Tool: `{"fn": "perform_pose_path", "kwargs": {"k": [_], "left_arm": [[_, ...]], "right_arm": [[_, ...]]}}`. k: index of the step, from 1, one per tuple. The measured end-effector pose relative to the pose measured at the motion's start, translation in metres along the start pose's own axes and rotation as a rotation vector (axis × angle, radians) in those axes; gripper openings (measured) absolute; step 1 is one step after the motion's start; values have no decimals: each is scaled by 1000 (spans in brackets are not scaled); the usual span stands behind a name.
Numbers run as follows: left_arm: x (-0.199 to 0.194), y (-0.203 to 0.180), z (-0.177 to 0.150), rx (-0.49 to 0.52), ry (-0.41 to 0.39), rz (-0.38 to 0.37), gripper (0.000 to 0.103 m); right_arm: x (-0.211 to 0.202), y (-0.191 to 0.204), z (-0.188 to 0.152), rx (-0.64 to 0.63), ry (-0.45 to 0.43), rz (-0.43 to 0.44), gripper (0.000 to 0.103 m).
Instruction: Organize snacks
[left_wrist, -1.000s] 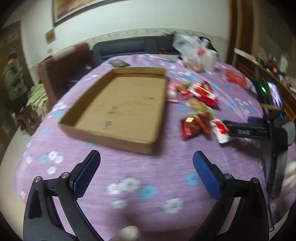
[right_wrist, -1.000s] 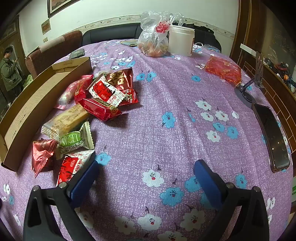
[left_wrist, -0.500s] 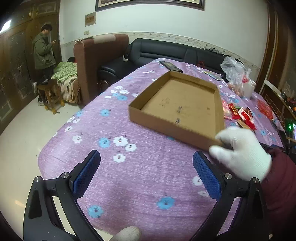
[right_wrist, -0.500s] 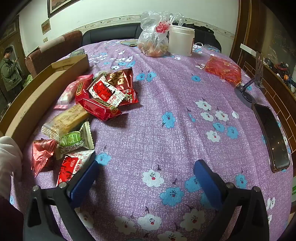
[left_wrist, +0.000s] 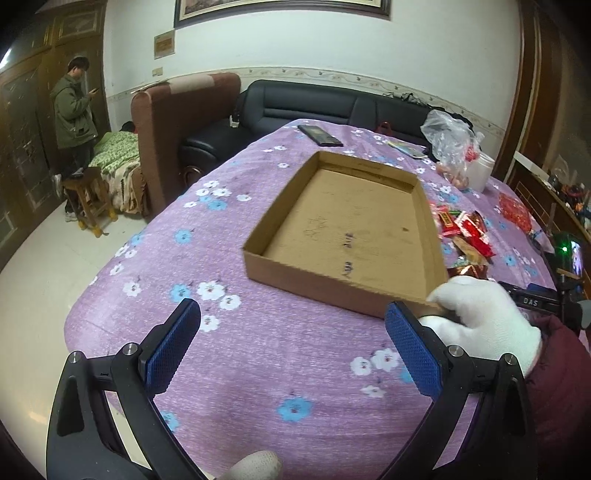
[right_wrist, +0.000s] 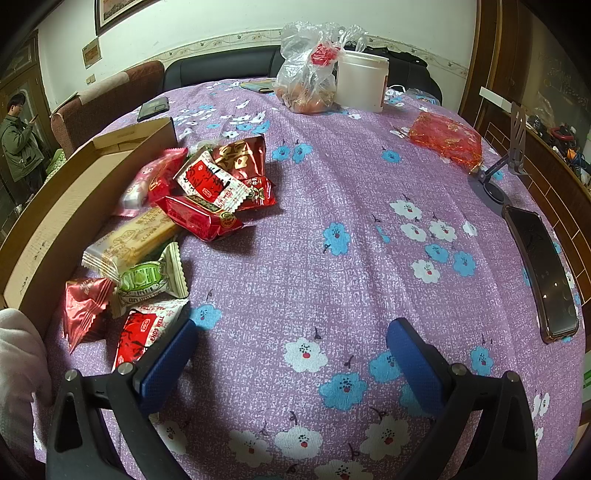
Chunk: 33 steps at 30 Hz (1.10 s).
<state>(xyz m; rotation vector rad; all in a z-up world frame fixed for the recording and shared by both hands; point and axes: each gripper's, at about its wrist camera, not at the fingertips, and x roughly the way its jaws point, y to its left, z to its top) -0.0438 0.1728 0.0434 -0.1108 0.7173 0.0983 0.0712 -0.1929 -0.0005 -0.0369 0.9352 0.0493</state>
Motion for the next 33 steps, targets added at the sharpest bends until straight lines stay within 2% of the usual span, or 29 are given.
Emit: {"fn": "perform_pose_path", "kwargs": {"k": [12,18,24,27,33], "left_arm": [[-10,-41,2,86,-2,3,101],[-10,-87,0,193,-6,-74,101],[24,-145,-11,282,89,-159,101],[45,-171,-15,331,125,-137,101],[71,-188,-24,352,204,-130,101]], "right_arm": [[0,0,0,0,0,0,103],[0,0,0,0,0,0,103],[0,0,0,0,0,0,103],[0,0,0,0,0,0,103],[0,0,0,0,0,-1,103]]}}
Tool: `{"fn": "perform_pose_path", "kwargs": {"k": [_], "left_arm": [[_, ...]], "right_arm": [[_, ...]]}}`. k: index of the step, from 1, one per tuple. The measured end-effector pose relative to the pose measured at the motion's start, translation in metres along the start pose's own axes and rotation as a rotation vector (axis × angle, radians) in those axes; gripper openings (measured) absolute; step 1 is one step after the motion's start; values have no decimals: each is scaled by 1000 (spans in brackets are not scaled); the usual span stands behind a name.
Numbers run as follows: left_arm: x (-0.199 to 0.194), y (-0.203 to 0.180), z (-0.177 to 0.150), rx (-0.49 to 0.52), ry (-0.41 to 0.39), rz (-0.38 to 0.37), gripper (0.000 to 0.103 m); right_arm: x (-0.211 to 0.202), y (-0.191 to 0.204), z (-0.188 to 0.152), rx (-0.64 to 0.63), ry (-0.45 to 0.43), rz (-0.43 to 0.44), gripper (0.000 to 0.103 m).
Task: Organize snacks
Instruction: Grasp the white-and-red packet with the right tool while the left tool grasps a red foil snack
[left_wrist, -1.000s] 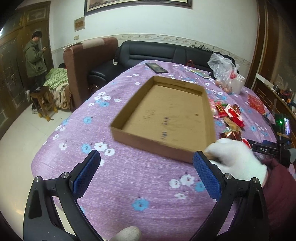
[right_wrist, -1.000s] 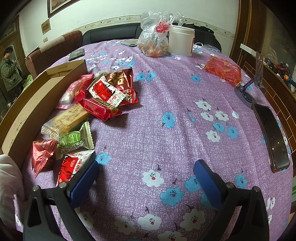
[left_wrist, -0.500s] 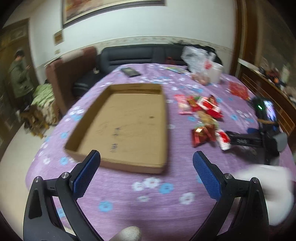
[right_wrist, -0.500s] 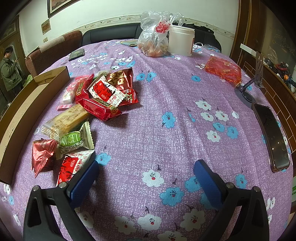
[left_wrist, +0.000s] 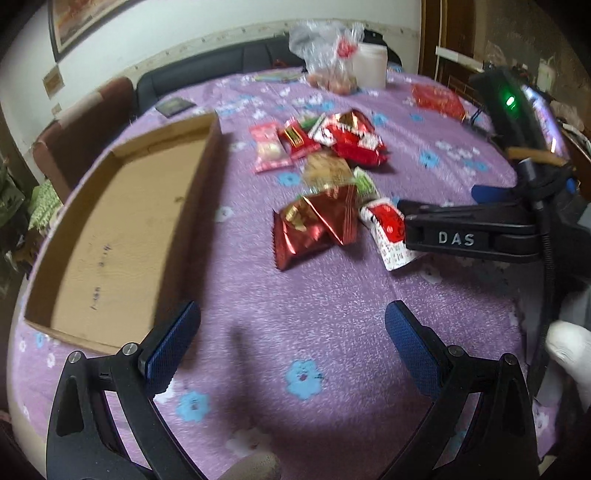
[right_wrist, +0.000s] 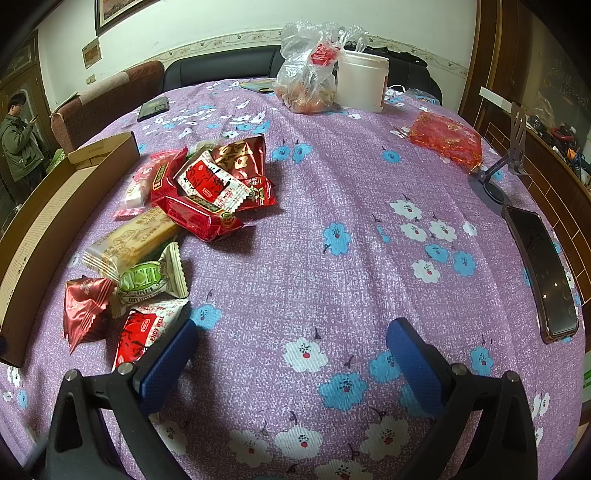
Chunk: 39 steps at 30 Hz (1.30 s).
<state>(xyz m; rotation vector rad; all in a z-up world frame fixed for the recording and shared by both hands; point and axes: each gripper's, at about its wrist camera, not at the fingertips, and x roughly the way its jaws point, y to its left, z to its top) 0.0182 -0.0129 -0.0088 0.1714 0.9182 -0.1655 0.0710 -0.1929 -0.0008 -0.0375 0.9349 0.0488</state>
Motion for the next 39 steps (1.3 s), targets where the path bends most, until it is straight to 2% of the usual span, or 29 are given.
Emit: {"fn": "perform_pose_path", "kwargs": {"k": [2,3,5,9,13,20,22,23,25,28,30,33,35,36,39], "left_arm": [[10,1,-2,-13,52,-19,101],[17,3,-4,-36,92,-52,101],[15,6,-6,-52,86,-61,101],[14,4,-10,-34,86,-69,102],[8,2,-17,-5,87,-80,102],[5,7,-18,21,103,-109,101],[-3,15,-21,-14,90,-160,94],[-10,24,-23,-52,75,-212,93],[-26,38,-27,-106,3,-269,93],[-55,54,-33,-149,-140,-304,93],[-62,61,-37,-173,-157,-340,93],[-57,60,-41,-178,-111,-352,93],[-49,58,-44,-163,-52,-373,78],[-45,57,-45,-147,-16,-389,65],[-47,65,-45,-178,-27,-392,64]], "right_arm": [[0,0,0,1,0,1,103],[0,0,0,1,0,1,103],[0,0,0,2,0,2,103],[0,0,0,-8,9,16,103],[0,-2,1,-16,54,22,103],[0,-1,1,-16,65,12,103],[-1,-1,0,-16,64,13,103],[-1,-1,0,-16,64,13,103],[-1,-1,0,-16,63,14,103],[-2,-1,0,-14,61,13,103],[-2,-1,0,-14,62,14,103],[-3,-1,-1,-18,66,15,103],[-9,-1,-4,-16,55,23,101],[-13,-1,-6,-16,40,35,99],[-28,8,-9,-54,-1,73,93]]}}
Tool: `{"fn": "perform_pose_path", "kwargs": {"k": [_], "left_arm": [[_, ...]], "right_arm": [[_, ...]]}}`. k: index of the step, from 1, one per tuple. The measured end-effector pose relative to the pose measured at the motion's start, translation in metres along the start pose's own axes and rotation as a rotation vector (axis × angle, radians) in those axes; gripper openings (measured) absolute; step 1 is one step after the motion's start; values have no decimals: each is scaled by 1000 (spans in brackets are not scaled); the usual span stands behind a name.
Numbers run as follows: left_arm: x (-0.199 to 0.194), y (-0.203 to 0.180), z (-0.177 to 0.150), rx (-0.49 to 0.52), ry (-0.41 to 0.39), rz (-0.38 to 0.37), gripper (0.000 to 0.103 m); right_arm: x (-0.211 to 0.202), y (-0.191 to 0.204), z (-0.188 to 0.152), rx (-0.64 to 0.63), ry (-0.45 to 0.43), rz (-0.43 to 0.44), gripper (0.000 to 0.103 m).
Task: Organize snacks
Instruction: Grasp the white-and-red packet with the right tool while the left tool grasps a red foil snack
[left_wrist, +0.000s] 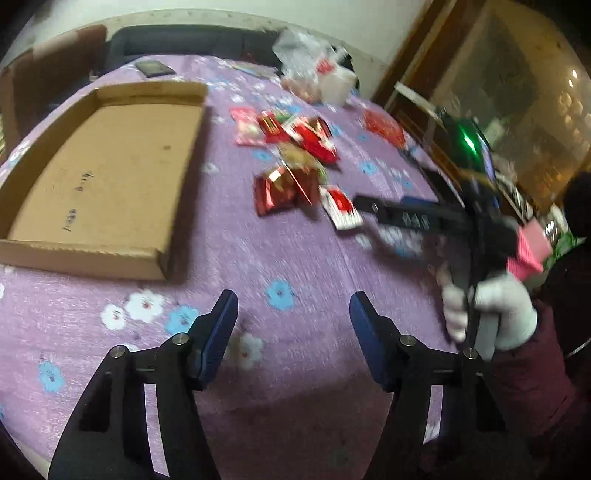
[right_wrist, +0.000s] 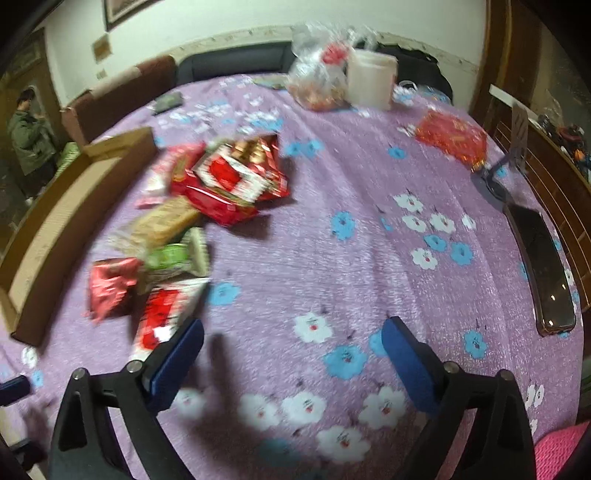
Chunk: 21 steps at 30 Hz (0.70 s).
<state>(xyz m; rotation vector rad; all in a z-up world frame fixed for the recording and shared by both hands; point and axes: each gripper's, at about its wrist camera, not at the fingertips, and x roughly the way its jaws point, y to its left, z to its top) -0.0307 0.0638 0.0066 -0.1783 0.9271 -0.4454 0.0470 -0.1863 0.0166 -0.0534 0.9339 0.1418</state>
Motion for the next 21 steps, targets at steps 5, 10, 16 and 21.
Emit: {"fn": "perform_pose_path", "kwargs": {"k": [5,10,16,21], "left_arm": [[-14,8,12,-21,-45,5,64],[-13,5,23,31,-62,65,64],[10,-4,43,120,-56,126,64],[35,-15,59,207,-36,128,64]], "right_arm": [[-5,30,4,-90,-14,65,88],[13,50,5,-121,30,95,75],[12,49,5,-124,22,78,31],[11,20,3,-63,6,18,31]]}}
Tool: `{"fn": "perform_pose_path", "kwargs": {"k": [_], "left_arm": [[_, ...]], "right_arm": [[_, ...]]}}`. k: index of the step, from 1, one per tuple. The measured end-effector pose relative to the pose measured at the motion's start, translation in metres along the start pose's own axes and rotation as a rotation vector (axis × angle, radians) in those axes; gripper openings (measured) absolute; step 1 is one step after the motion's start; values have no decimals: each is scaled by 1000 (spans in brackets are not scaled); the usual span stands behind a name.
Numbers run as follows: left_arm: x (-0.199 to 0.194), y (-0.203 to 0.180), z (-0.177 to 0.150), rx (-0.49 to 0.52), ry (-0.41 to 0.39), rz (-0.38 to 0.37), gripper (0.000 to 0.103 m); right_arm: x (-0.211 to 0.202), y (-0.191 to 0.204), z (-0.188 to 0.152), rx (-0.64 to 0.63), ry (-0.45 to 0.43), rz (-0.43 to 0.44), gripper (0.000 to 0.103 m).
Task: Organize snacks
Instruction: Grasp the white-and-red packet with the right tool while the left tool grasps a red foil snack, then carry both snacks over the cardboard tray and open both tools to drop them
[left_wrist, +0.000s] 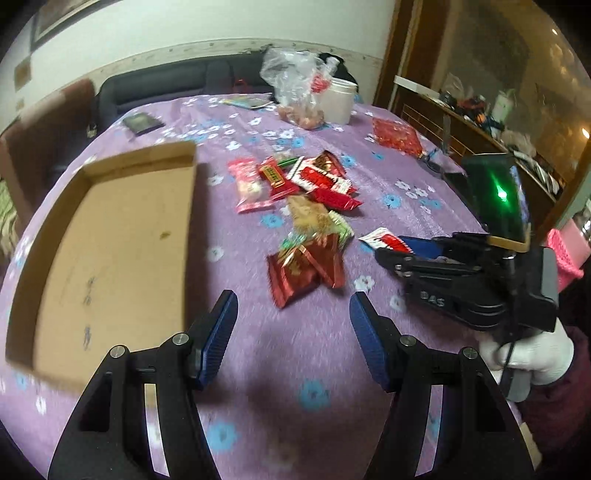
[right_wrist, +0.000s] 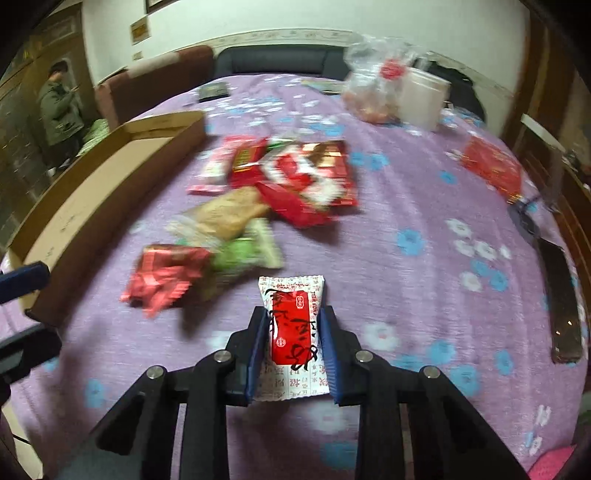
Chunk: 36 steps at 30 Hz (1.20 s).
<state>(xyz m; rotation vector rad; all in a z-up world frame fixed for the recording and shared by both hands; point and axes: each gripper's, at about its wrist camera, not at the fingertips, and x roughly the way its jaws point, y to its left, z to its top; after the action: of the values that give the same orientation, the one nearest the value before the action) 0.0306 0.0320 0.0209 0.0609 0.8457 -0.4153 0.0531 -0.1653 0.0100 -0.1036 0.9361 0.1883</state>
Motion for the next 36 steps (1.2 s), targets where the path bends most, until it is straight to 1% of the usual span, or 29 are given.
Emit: {"fn": "perform_pose_path", "kwargs": {"k": [4,8,11,13,18,20,21,22,23,24,25,26,28,32,33,36], "left_arm": [[22,-5,13,67,39,-15,64],[42,-8,23,109,67,-5,64],[54,-7,27,115,87,-3,64],[60,-9,27,116,97,-21,64],[74,-22,23,162,136,-13,64],[81,-22,22,146,161,-18,64],[80,-21,22,141,150,-15,64],[80,-20,22,131,155,-15,64],[80,-19,23,117,155,-23,62],[79,-19,22,106,151,-38,50],[78,-18,22,94,148,-63,36],[77,-19,22,86,150,-75,32],[73,-19,21,68,141,-93,30],[64,-18,21,37,115,-113,30],[59,-17,21,26,102,-118,30],[42,-13,21,0,70,-130,30]], "right_arm": [[-1,-25,-2,76,-33,46,32],[-3,-26,-2,82,-43,67,34],[-3,-28,-3,89,-46,81,35],[-3,-30,-3,98,-48,92,35],[-3,-32,-3,108,-49,103,35],[-3,-32,-3,111,-49,106,35],[-3,-32,-3,112,-50,107,35],[-3,-32,-4,112,-51,108,35],[-3,-32,-4,112,-50,108,35],[-3,-32,-4,112,-50,107,35],[-3,-32,-4,112,-50,107,35],[-3,-32,-4,112,-50,107,35],[-3,-32,-4,113,-50,108,35],[-4,-33,-5,119,-55,115,34],[-5,-33,-5,122,-56,119,32],[-6,-33,-6,124,-65,125,32]]}}
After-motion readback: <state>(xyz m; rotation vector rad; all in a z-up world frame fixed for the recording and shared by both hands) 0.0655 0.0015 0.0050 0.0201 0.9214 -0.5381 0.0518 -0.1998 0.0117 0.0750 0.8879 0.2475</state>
